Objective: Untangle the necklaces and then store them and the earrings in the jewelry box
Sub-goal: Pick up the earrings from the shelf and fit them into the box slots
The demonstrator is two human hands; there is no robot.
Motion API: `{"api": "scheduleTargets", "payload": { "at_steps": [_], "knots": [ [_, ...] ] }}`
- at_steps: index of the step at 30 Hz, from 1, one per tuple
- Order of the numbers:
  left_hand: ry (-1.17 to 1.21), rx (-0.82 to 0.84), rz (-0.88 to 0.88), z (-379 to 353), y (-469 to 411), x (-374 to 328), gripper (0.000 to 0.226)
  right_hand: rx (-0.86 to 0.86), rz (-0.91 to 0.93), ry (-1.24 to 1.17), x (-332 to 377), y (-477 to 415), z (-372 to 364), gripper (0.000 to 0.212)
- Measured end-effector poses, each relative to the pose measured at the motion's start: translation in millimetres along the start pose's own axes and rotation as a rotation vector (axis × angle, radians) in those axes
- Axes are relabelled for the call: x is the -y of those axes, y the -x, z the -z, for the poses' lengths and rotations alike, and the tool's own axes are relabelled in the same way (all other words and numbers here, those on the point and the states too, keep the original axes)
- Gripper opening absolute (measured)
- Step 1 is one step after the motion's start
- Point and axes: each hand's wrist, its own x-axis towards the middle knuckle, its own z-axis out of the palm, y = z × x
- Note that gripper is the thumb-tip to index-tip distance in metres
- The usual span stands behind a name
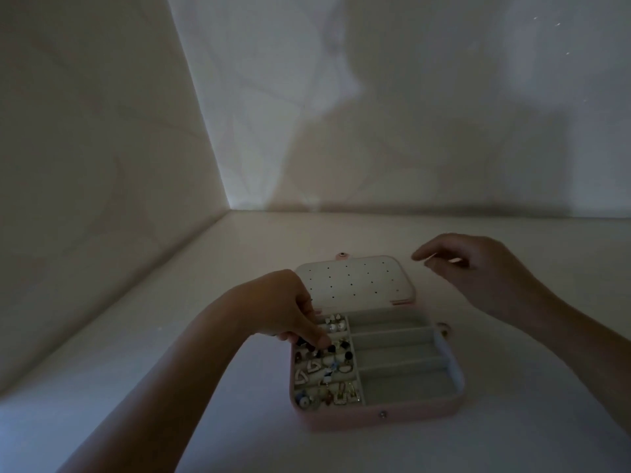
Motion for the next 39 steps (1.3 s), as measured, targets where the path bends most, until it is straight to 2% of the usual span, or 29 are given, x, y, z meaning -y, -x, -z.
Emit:
{"api": "scheduleTargets", "payload": {
  "at_steps": [3, 5, 6, 9, 12, 14, 18, 23, 26, 28, 31, 36, 39],
  "knots": [
    [0.03, -0.003, 0.001, 0.4, -0.8, 4.3, 0.03, -0.01, -0.164, 0.007, -22.3, -9.8, 19.7, 0.03],
    [0.091, -0.03, 0.012, 2.0, -0.1, 8.4, 0.036, 0.048, -0.236, -0.008, -32.2, -12.3, 28.7, 0.032],
    [0.129, -0.064, 0.027, 3.0, 0.1, 11.3, 0.036, 0.118, -0.25, -0.008, -32.5, -12.1, 32.4, 0.029],
    [0.24, -0.174, 0.111, 4.6, -2.4, 22.7, 0.031, 0.471, -0.252, 0.01, -23.3, -6.7, 38.8, 0.014],
    [0.324, -0.225, 0.182, 4.2, -6.1, 30.6, 0.031, 0.676, -0.179, 0.085, -9.7, 1.3, 31.8, 0.023],
    [0.385, -0.228, 0.195, 3.5, -7.9, 31.7, 0.035, 0.669, -0.117, 0.136, -4.4, 3.9, 22.4, 0.02],
    [0.577, -0.204, 0.178, -1.0, -9.6, 28.5, 0.034, 0.544, -0.053, 0.226, 0.6, 4.7, 17.5, 0.024],
    [0.684, -0.186, 0.171, -1.5, -8.1, 31.4, 0.027, 0.35, -0.098, 0.179, 1.6, 4.0, 17.2, 0.02],
    [0.715, -0.172, 0.164, -1.8, -8.1, 32.0, 0.025, 0.098, -0.069, -0.022, 6.9, 5.1, 14.0, 0.02],
    [0.731, -0.153, 0.154, -2.3, -7.9, 32.4, 0.022, 0.028, -0.035, -0.237, 20.5, 8.7, 12.6, 0.018],
    [0.782, -0.132, 0.142, -2.2, -8.8, 32.3, 0.016, 0.201, 0.041, -0.29, 40.1, 15.8, 5.3, 0.017],
    [0.778, -0.121, 0.111, -2.4, -11.9, 31.8, 0.018, 0.357, 0.141, 0.033, 31.8, 19.0, -9.8, 0.014],
    [0.812, -0.093, 0.087, -2.0, -11.6, 31.5, 0.017, 0.389, 0.184, 0.117, 26.3, 17.3, -14.9, 0.015]
  ]
}}
